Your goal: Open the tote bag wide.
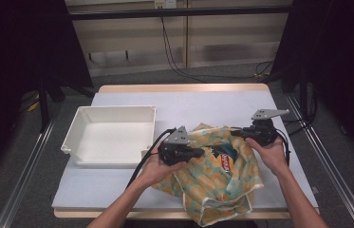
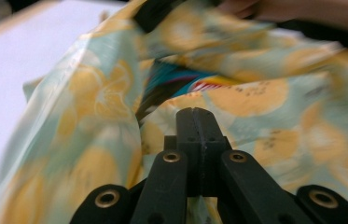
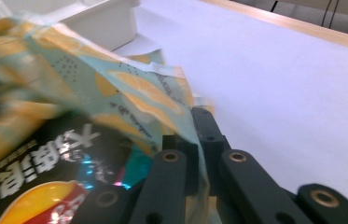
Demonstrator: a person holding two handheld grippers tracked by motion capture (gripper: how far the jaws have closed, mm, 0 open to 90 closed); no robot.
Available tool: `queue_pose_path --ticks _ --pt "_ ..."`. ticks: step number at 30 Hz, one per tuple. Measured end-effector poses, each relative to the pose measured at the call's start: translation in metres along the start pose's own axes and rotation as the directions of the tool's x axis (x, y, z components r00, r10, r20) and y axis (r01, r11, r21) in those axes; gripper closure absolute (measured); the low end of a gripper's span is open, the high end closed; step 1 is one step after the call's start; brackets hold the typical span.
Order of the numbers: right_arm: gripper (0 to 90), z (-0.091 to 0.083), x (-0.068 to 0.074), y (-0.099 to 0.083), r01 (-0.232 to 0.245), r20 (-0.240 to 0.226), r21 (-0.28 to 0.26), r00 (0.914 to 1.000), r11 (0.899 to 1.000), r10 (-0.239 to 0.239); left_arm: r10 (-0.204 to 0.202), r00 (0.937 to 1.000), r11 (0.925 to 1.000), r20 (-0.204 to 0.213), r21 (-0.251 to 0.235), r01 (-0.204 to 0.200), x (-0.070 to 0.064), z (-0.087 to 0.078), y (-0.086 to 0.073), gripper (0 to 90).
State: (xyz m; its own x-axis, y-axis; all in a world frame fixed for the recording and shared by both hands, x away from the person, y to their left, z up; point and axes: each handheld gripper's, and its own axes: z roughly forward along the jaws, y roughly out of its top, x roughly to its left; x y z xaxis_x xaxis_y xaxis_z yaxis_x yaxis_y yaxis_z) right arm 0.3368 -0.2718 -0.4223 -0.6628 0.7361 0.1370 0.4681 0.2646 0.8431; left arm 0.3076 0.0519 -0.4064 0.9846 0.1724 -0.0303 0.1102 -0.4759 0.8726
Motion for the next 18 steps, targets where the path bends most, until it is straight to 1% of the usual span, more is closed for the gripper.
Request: queue_pose_path --ticks 1,3,4,5,6,7,8,9,11,12,14,16,17,18 --pt "90.0 -0.001 -0.004 0.0 -0.016 0.004 -0.002 0.9999 1.0 0.016 0.013 0.9998 0.9998 0.015 -0.018 -0.013 -0.006 -0.006 0.001 90.0" --pt "90.0 -0.003 -0.016 -0.001 -0.041 0.026 0.003 0.9988 0.999 0.041 0.043 0.9986 0.9987 0.029 -0.03 -0.042 -0.017 -0.015 0.001 90.0" --pt "90.0 -0.004 -0.022 -0.003 -0.054 0.035 0.005 0.9979 0.999 0.054 0.05 0.9977 0.9982 0.045 -0.036 -0.048 -0.021 -0.019 -0.001 90.0" --pt "90.0 -0.004 -0.027 -0.004 -0.069 0.039 0.006 0.9969 0.998 0.069 0.063 0.997 0.9974 0.045 -0.037 -0.061 -0.026 -0.022 -0.002 90.0" --pt "90.0 -0.004 -0.032 -0.005 -0.082 0.006 -0.004 0.9966 0.997 0.082 0.064 0.997 0.9973 0.045 -0.04 -0.062 -0.029 -0.023 -0.004 90.0" --pt "90.0 -0.004 -0.034 -0.006 -0.091 -0.01 -0.009 0.9958 0.996 0.091 0.07 0.9964 0.9971 0.048 -0.034 -0.068 -0.031 -0.024 -0.007 90.0" --pt "89.8 -0.001 -0.034 -0.006 -0.092 -0.003 -0.002 0.9958 0.996 0.092 0.066 0.9963 0.9973 0.055 -0.036 -0.064 -0.032 -0.024 -0.011 90.0" --pt "88.5 0.002 -0.034 -0.006 -0.087 0.004 0.004 0.9962 0.996 0.087 0.058 0.9958 0.9979 0.071 -0.033 -0.056 -0.032 -0.024 -0.013 90.0" --pt "82.0 0.008 -0.033 -0.007 -0.076 0.043 0.028 0.9962 0.997 0.075 0.047 0.9967 0.9985 0.067 -0.033 -0.045 -0.03 -0.025 -0.019 90.0" --pt "81.1 0.01 -0.036 -0.009 -0.083 0.042 0.037 0.9958 0.996 0.082 0.04 0.9965 0.9988 0.073 -0.031 -0.038 -0.028 -0.026 -0.021 90.0" --pt "85.7 0.012 -0.041 -0.015 -0.104 0.041 0.046 0.9939 0.993 0.102 0.011 0.9977 0.9989 0.067 -0.047 -0.007 -0.024 -0.028 -0.026 90.0" --pt "85.0 0.014 -0.038 -0.019 -0.094 0.066 0.066 0.9938 0.993 0.09 -0.017 0.9964 0.9977 0.083 -0.063 0.023 -0.021 -0.027 -0.027 90.0" --pt "79.8 0.015 -0.036 -0.019 -0.082 0.081 0.08 0.9938 0.993 0.075 -0.017 0.997 0.9977 0.075 -0.064 0.022 -0.021 -0.027 -0.026 90.0" --pt "71.0 0.015 -0.035 -0.02 -0.086 0.103 0.085 0.9917 0.993 0.077 -0.023 0.9975 0.9971 0.066 -0.071 0.027 -0.021 -0.028 -0.026 85.9"
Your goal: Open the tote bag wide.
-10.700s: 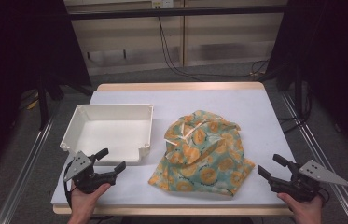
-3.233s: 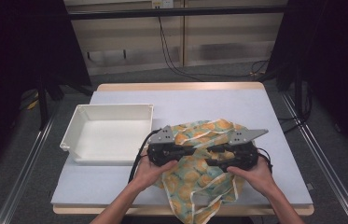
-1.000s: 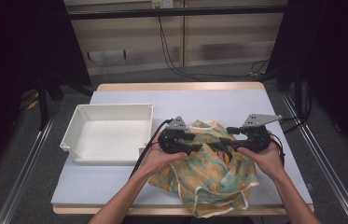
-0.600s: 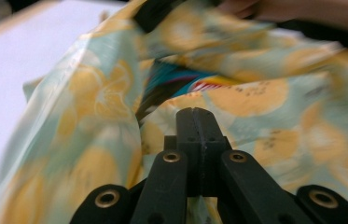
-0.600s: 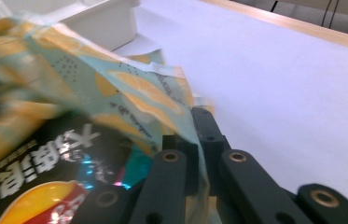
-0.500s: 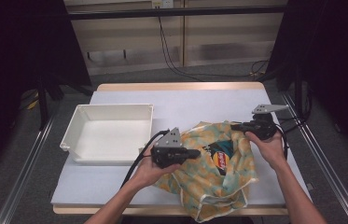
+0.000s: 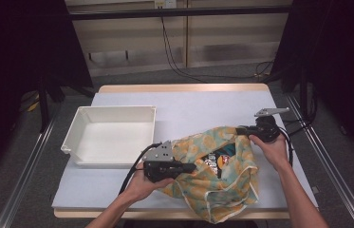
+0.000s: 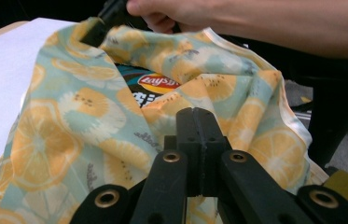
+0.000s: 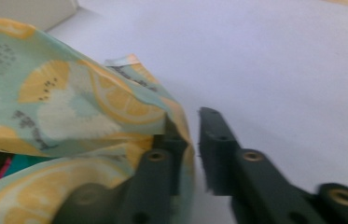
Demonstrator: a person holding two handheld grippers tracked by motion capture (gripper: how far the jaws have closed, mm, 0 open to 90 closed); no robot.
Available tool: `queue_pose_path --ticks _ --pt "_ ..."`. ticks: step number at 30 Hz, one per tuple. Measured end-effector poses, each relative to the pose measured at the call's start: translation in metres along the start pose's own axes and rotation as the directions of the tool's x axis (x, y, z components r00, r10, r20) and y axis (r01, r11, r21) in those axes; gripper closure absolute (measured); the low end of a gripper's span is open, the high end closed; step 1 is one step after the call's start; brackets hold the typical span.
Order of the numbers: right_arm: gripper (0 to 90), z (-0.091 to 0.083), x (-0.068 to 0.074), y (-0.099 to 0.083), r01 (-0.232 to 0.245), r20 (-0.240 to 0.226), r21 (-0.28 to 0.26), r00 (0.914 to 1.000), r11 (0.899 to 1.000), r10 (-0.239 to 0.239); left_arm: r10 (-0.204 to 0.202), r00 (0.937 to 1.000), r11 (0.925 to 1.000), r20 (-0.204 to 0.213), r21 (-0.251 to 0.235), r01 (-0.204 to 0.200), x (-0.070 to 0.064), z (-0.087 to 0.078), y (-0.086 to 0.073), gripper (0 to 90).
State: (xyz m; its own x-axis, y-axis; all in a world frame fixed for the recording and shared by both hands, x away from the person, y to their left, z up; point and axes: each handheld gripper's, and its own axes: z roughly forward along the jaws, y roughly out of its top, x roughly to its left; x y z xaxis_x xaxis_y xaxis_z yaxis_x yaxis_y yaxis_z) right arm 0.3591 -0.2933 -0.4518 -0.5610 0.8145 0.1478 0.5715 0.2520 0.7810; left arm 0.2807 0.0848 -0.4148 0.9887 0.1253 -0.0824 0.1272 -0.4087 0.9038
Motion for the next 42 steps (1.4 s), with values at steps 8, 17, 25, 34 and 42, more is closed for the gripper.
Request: queue_pose_path --ticks 8,17,25,34,42 --pt "56.4 -0.045 0.013 0.004 0.004 -0.003 -0.105 1.0 0.994 -0.004 -0.024 0.9995 0.9961 -0.022 -0.086 0.022 -0.008 -0.002 0.02 63.8" --pt "49.5 -0.067 0.056 0.0 0.061 -0.078 -0.105 0.9946 0.993 -0.069 -0.061 0.9939 0.9971 0.092 -0.039 0.065 -0.035 0.063 0.037 51.2" --pt "38.0 -0.035 0.063 -0.024 0.051 -0.054 -0.011 0.9972 0.999 -0.051 -0.038 0.9947 0.9938 0.095 0.108 0.028 -0.043 0.107 0.021 64.5" --pt "86.0 -0.042 0.058 -0.045 0.047 -0.047 0.016 0.9978 0.999 -0.046 -0.016 0.9841 0.9919 0.177 0.127 -0.007 -0.055 0.12 0.016 89.3" --pt "90.0 -0.064 0.049 -0.073 0.01 0.01 0.026 0.9999 1.0 -0.01 -0.017 0.9793 0.9866 0.202 0.163 -0.016 -0.061 0.138 0.009 88.7"
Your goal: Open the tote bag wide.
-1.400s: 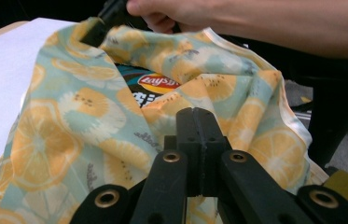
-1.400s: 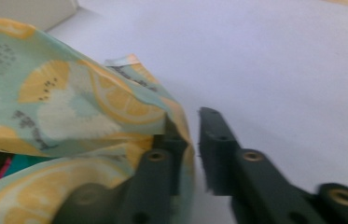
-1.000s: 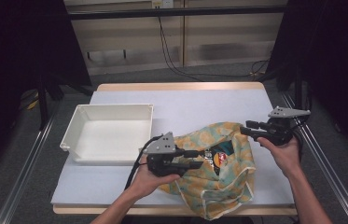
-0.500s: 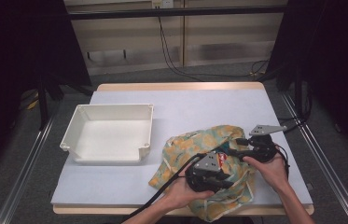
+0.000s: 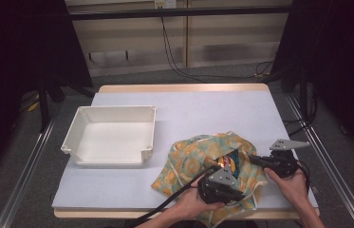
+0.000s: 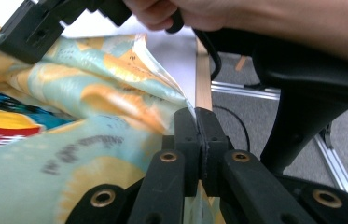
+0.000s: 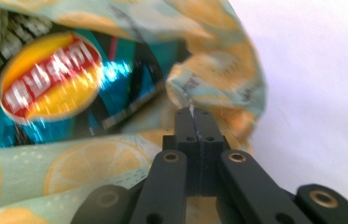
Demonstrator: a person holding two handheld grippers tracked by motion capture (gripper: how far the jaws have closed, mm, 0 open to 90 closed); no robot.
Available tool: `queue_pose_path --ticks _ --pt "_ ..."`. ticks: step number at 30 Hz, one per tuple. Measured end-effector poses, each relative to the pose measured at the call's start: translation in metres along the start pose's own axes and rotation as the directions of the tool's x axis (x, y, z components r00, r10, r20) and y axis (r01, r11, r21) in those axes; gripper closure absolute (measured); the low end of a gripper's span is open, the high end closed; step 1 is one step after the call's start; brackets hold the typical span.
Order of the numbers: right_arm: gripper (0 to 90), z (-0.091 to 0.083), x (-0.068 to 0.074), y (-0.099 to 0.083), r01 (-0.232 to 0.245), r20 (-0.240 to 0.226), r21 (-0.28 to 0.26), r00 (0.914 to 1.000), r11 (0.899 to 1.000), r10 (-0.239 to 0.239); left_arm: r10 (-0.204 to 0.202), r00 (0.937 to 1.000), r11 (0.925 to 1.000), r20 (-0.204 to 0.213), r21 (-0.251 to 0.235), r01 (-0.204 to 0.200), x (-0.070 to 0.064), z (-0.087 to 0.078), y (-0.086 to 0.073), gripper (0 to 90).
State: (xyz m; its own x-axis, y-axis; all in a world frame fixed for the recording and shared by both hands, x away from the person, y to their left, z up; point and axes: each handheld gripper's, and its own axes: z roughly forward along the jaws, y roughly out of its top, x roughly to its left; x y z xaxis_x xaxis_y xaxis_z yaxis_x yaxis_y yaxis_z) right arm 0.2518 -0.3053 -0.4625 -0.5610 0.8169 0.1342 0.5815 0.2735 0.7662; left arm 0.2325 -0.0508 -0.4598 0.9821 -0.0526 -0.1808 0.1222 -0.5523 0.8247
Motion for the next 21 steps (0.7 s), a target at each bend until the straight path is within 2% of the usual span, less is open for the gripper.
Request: queue_pose_path --ticks 2,4,5,8,10,12,15,17,21 --pt "90.0 -0.001 -0.001 -0.009 -0.006 0.013 0.011 0.9999 1.0 0.006 -0.015 0.9998 0.9997 0.01 0.02 0.015 0.001 0.005 -0.004 88.7" --pt "90.0 0.002 -0.001 -0.018 -0.003 0.025 0.04 0.9997 0.999 0.002 -0.013 0.9999 0.9992 0.006 0.038 0.013 0.001 0.008 -0.007 88.1" --pt "90.0 0.003 -0.002 -0.021 -0.002 0.028 0.052 0.9996 0.999 0.0 -0.007 1.0 0.9995 0.004 0.03 0.007 0.002 0.009 -0.009 87.4" --pt "90.0 0.003 -0.003 -0.021 0.004 0.037 0.061 0.9993 0.998 -0.006 -0.012 0.9999 0.9994 -0.009 0.033 0.013 0.003 0.006 -0.012 85.6" --pt "85.8 0.003 -0.002 -0.02 0.003 0.042 0.062 0.9991 0.998 -0.006 -0.015 0.9999 0.9996 -0.002 0.025 0.015 0.002 -0.001 -0.009 81.0" --pt "79.8 0.001 0.0 -0.018 0.005 0.04 0.041 0.9992 0.999 -0.007 -0.008 1.0 1.0 0.003 -0.003 0.008 -0.001 -0.011 -0.004 78.7" --pt "71.6 -0.011 0.005 -0.009 0.004 0.015 -0.028 0.9999 1.0 -0.004 0.009 0.9999 0.9996 -0.009 -0.028 -0.009 -0.002 -0.029 0.003 77.2" --pt "66.0 -0.017 0.011 -0.004 0.01 0.009 -0.06 0.9999 0.998 -0.009 0.004 0.9999 0.9981 -0.011 -0.062 -0.005 0.0 -0.041 0.006 74.3" --pt "57.8 -0.029 0.021 0.003 0.02 -0.018 -0.108 0.9996 0.994 -0.022 -0.01 0.998 0.9936 -0.062 -0.113 0.003 0.008 -0.065 0.011 70.8"
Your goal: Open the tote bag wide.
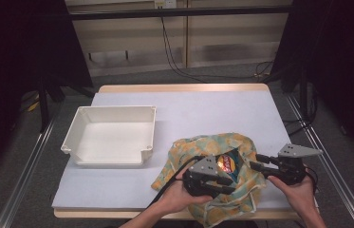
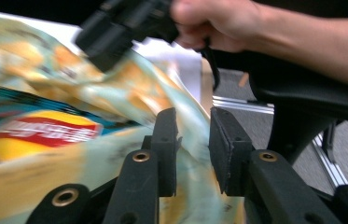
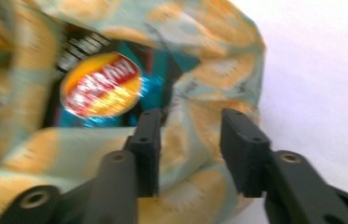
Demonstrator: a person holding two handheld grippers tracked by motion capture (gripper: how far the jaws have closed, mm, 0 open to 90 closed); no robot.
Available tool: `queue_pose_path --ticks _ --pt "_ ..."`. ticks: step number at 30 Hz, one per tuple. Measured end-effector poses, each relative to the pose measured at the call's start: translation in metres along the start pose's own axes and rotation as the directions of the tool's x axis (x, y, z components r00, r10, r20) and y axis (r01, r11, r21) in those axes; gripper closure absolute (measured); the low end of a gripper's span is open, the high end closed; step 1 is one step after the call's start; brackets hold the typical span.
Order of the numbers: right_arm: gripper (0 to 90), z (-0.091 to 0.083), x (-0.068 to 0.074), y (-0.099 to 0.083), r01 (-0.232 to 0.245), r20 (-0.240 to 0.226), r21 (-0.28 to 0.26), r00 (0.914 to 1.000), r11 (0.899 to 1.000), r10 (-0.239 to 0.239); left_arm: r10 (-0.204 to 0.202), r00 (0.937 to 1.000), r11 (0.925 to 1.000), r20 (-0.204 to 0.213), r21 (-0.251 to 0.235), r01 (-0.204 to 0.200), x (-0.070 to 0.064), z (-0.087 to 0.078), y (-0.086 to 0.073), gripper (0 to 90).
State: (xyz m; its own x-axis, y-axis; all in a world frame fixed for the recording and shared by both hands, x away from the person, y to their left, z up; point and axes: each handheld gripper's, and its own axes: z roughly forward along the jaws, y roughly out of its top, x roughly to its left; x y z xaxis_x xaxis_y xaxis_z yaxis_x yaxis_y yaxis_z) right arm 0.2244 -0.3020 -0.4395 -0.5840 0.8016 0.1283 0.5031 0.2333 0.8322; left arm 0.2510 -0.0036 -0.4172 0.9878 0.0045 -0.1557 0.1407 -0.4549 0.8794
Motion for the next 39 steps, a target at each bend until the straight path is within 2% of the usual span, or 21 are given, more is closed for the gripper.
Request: queue_pose_path --ticks 2,4,7,8,10,11,12,15,16,18,20,24,27,29,31,32,33,35,36,38,39 --pt "58.1 -0.004 0.006 0.004 0.008 -0.025 -0.02 0.9996 1.0 -0.009 -0.002 1.0 0.9998 -0.007 -0.02 0.002 0.004 -0.006 0.003 69.5" --pt "61.0 -0.007 0.013 0.009 0.016 -0.049 -0.036 0.9986 0.999 -0.017 0.002 0.999 0.9996 -0.046 -0.027 -0.003 0.011 -0.011 0.008 67.8" --pt "62.0 -0.006 0.026 0.014 0.034 -0.101 -0.028 0.9942 0.999 -0.036 -0.008 0.9969 0.9999 -0.078 -0.015 0.006 0.023 -0.011 0.01 61.9" --pt "61.7 -0.005 0.031 0.015 0.039 -0.113 -0.024 0.9928 0.999 -0.042 -0.025 0.9962 0.9995 -0.084 -0.02 0.023 0.027 -0.01 0.01 61.3" --pt "58.3 0.0 0.038 0.016 0.055 -0.135 -0.01 0.9892 0.998 -0.056 -0.029 0.9928 0.9996 -0.116 0.0 0.03 0.031 -0.006 0.007 62.6" --pt "55.9 0.003 0.041 0.015 0.052 -0.147 0.0 0.9878 0.999 -0.052 -0.014 0.9923 0.9999 -0.123 0.007 0.015 0.031 -0.004 0.005 75.0" --pt "54.0 0.006 0.043 0.013 0.049 -0.155 0.012 0.9869 0.999 -0.047 0.001 0.9914 0.9994 -0.131 0.033 0.004 0.031 0.0 0.003 77.1" --pt "51.3 0.015 0.049 0.005 0.067 -0.163 0.049 0.985 0.997 -0.058 -0.02 0.991 0.9964 -0.132 0.079 0.031 0.031 0.008 -0.005 73.7" --pt "52.7 0.017 0.05 0.003 0.074 -0.157 0.065 0.9856 0.995 -0.062 -0.013 0.9933 0.9944 -0.115 0.102 0.025 0.03 0.011 -0.007 73.7" --pt "55.2 0.019 0.051 -0.001 0.095 -0.132 0.096 0.9879 0.991 -0.082 0.009 0.9941 0.9891 -0.108 0.147 0.007 0.025 0.016 -0.011 72.4" --pt "66.5 0.017 0.05 -0.004 0.088 -0.139 0.099 0.9876 0.991 -0.074 0.01 0.9964 0.9871 -0.084 0.16 0.004 0.022 0.017 -0.012 70.7" --pt "88.9 0.009 0.051 -0.012 0.072 -0.137 0.089 0.9887 0.993 -0.06 0.021 0.9972 0.9818 -0.072 0.19 -0.007 0.015 0.018 -0.014 68.0" --pt "90.0 0.002 0.05 -0.02 0.059 -0.112 0.091 0.9925 0.994 -0.049 0.017 0.9972 0.982 -0.073 0.189 -0.003 0.014 0.019 -0.016 65.6" --pt "90.0 -0.003 0.049 -0.027 0.038 -0.099 0.096 0.9947 0.995 -0.029 0.005 0.9974 0.9813 -0.072 0.192 0.009 0.014 0.018 -0.017 65.9" --pt "90.0 -0.008 0.046 -0.035 0.03 -0.074 0.111 0.997 0.993 -0.022 0.017 0.9975 0.9803 -0.069 0.197 -0.003 0.015 0.018 -0.018 67.1" --pt "90.0 -0.01 0.045 -0.038 0.031 -0.068 0.117 0.9974 0.993 -0.023 0.003 0.9966 0.9798 -0.083 0.199 0.014 0.015 0.017 -0.019 68.3" --pt "90.0 -0.012 0.044 -0.042 0.025 -0.057 0.124 0.9982 0.992 -0.018 0.005 0.9971 0.9799 -0.076 0.199 0.011 0.016 0.016 -0.02 68.8" --pt "90.0 -0.014 0.04 -0.048 0.011 -0.045 0.141 0.999 0.99 -0.005 0.0 0.9977 0.9814 -0.067 0.192 0.013 0.016 0.016 -0.02 69.0" --pt "90.0 -0.014 0.039 -0.051 0.007 -0.047 0.151 0.9989 0.989 0.0 -0.015 0.9981 0.9842 -0.06 0.175 0.026 0.015 0.016 -0.02 68.7" --pt "90.0 -0.01 0.041 -0.057 0.019 -0.042 0.174 0.9991 0.984 -0.012 -0.005 0.9978 0.9837 -0.066 0.179 0.017 0.014 0.013 -0.017 68.3" --pt "90.0 -0.009 0.042 -0.058 0.018 -0.044 0.179 0.999 0.984 -0.01 -0.018 0.998 0.9878 -0.061 0.154 0.027 0.012 0.013 -0.016 68.2"
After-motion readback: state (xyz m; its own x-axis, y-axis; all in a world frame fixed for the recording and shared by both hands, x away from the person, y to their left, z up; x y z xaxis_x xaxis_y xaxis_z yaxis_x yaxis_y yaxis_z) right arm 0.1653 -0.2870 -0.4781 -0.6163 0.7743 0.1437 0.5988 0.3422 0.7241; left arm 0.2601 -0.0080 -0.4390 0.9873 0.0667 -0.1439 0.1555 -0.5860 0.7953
